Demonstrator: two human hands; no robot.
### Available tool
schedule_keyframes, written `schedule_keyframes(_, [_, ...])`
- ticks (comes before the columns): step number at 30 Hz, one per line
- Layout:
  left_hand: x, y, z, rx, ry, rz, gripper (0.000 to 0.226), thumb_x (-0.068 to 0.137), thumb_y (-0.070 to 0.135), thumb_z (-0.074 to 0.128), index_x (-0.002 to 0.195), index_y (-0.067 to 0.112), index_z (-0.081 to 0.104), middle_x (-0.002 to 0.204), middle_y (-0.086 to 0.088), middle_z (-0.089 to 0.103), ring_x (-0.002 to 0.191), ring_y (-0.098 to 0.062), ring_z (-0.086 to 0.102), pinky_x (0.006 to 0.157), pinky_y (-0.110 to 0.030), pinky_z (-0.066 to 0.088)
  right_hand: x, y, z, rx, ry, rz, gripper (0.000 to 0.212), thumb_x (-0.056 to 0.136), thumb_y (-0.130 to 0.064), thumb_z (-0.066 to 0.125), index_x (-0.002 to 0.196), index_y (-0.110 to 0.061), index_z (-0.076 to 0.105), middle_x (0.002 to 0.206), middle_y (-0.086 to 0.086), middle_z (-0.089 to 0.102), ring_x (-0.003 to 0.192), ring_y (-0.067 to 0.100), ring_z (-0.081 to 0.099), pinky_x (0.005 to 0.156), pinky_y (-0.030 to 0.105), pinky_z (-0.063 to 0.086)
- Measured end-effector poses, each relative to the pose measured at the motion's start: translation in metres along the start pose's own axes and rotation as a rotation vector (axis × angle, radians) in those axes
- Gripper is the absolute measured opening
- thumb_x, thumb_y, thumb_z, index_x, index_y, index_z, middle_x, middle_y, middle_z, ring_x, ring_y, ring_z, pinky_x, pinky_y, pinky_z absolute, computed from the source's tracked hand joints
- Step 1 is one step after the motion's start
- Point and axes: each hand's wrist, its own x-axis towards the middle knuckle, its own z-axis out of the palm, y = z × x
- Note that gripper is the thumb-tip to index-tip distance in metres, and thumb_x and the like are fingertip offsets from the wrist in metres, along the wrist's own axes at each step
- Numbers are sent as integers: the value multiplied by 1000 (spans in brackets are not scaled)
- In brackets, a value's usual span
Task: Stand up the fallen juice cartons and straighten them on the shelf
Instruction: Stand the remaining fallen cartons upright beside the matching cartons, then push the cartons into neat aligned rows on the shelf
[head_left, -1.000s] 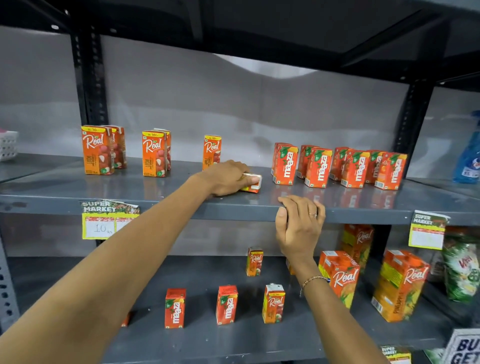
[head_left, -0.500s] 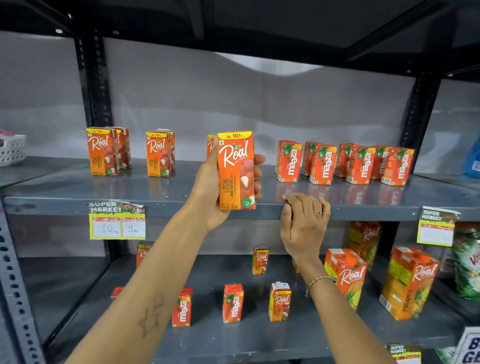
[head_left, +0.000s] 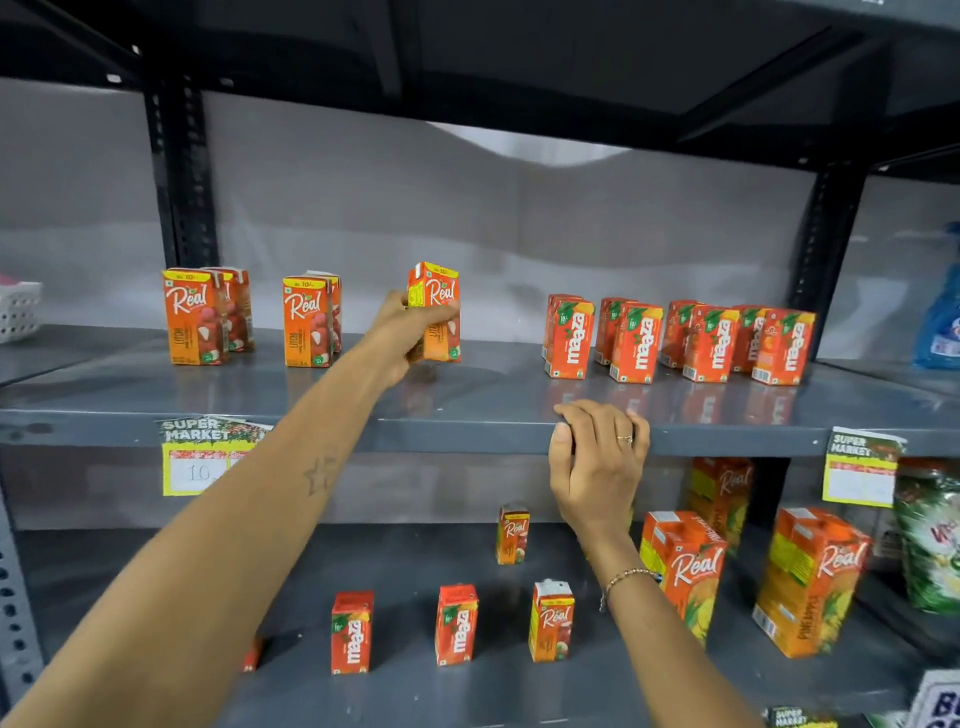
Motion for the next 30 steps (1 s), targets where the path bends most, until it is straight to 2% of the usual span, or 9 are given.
schedule_keyframes(2, [16, 0, -5, 160, 71, 63, 40, 77, 9, 75, 109, 15, 53, 102, -3, 63, 81, -15, 61, 65, -29, 55, 1, 1, 0, 2, -5, 1, 32, 91, -27, 41, 95, -12, 70, 98, 6, 70, 96, 15, 52, 100, 38, 34])
schedule_keyframes(6, [44, -14, -28, 412, 138, 68, 66, 67, 23, 84, 126, 9, 56, 124, -8, 63, 111, -23, 60, 100, -42, 48, 0, 0, 2, 4, 13, 3, 34, 90, -28, 41, 94, -12, 71, 98, 6, 70, 97, 15, 53, 100, 38, 33])
schedule_keyframes(14, [35, -13, -23, 812, 108, 149, 60, 84, 20, 69, 136, 8, 44, 136, -10, 54, 124, -27, 52, 103, -39, 42, 8, -17, -6, 21, -14, 144, 29, 88, -27, 41, 81, -13, 65, 84, 4, 66, 84, 19, 56, 95, 38, 35])
schedule_keyframes(16, [32, -11, -31, 903, 126, 213, 52, 88, 14, 64, 136, 7, 45, 134, -10, 56, 121, -26, 55, 99, -37, 45, 22, -29, -11, -50, -99, 234, 27, 88, -27, 42, 77, -13, 62, 79, 3, 64, 79, 20, 57, 88, 39, 39])
schedule_keyframes(19, [24, -4, -54, 872, 305, 469, 33, 90, 3, 54, 123, 6, 56, 116, -12, 66, 98, -22, 63, 83, -28, 52, 57, -44, -16, -40, -363, 289, 27, 93, -27, 45, 83, -11, 64, 82, 3, 65, 79, 19, 62, 81, 36, 46])
schedule_keyframes(22, [15, 0, -83, 889, 568, 704, 35, 88, 9, 59, 123, 8, 54, 123, -13, 56, 112, -24, 53, 99, -31, 42, 94, -69, -2, 196, -695, 352, 29, 94, -32, 48, 99, -8, 63, 97, 7, 67, 87, 22, 62, 71, 28, 43])
schedule_keyframes(24, [13, -2, -95, 914, 735, 593, 60, 85, 21, 68, 136, 8, 39, 140, -15, 39, 131, -29, 35, 110, -36, 28, 114, -92, 17, 340, -804, 435, 46, 89, -41, 57, 117, -4, 55, 118, 10, 61, 108, 26, 57, 79, 29, 41])
schedule_keyframes(27, [14, -10, -102, 873, 654, 163, 98, 77, 33, 75, 146, 3, 13, 152, -21, 18, 141, -36, 17, 115, -43, 19, 129, -117, 54, 425, -935, 561, 82, 77, -47, 72, 133, 0, 35, 135, 14, 44, 127, 27, 43, 97, 35, 40])
schedule_keyframes(30, [17, -13, -107, 808, 514, -20, 90, 76, 28, 76, 141, 1, 20, 142, -21, 37, 130, -37, 38, 107, -42, 34, 126, -131, 88, 368, -1004, 638, 92, 67, -46, 80, 133, -6, 30, 132, 12, 44, 126, 28, 44, 100, 36, 41])
